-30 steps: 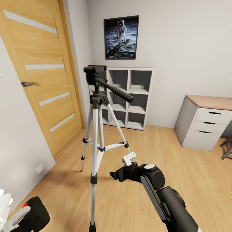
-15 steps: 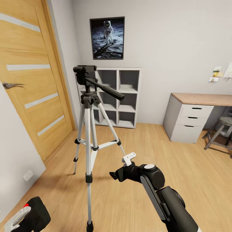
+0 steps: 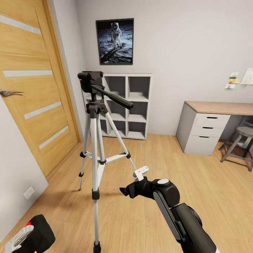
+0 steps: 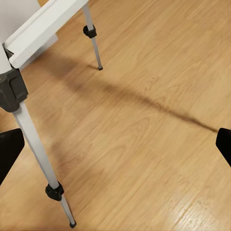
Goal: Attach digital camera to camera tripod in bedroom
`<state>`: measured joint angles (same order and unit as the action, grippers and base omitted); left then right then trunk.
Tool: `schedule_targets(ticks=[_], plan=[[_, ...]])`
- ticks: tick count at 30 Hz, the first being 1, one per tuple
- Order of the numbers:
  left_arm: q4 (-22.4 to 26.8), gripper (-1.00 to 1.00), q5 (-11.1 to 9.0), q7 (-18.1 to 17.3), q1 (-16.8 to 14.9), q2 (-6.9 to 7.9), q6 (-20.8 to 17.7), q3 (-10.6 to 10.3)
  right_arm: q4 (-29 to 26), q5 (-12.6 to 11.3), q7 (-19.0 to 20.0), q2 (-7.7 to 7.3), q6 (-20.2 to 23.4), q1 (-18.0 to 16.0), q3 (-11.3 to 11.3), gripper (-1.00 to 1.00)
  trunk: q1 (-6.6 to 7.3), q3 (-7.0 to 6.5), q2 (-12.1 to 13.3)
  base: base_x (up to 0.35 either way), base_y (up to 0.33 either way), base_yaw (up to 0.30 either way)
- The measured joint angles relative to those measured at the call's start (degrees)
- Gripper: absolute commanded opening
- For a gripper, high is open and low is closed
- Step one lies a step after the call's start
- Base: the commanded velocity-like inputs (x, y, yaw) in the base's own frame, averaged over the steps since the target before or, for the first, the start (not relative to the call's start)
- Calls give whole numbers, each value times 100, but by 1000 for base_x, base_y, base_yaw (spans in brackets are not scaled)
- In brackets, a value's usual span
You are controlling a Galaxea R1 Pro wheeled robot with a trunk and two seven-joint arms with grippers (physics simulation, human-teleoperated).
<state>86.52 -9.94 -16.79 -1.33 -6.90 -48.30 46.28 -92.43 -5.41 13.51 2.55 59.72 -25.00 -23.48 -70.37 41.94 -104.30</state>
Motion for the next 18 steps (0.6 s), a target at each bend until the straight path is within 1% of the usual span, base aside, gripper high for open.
schedule_targets(ticks=[13, 16, 17, 18], plan=[[1, -100, 0, 18, 0, 0, 0, 4, 0, 3, 0, -8, 0, -4, 19, 100, 0, 0, 0, -2, 4, 0], [-3, -100, -1, 27, 0, 0, -1, 1, 0, 4, 0, -9, -1, -6, 33, 100, 0, 0, 0, -40, 122, -7], [-10, -100, 3, 30, 0, -1, -1, -1, 0, 6, 0, -10, -2, -7, 58, 100, 0, 0, 0, -23, 247, -140], [-18, -100, 7, 28, 0, -1, 2, 2, -1, 9, 0, -11, -2, -7, 131, 100, 0, 0, 0, -18, 257, -165]])
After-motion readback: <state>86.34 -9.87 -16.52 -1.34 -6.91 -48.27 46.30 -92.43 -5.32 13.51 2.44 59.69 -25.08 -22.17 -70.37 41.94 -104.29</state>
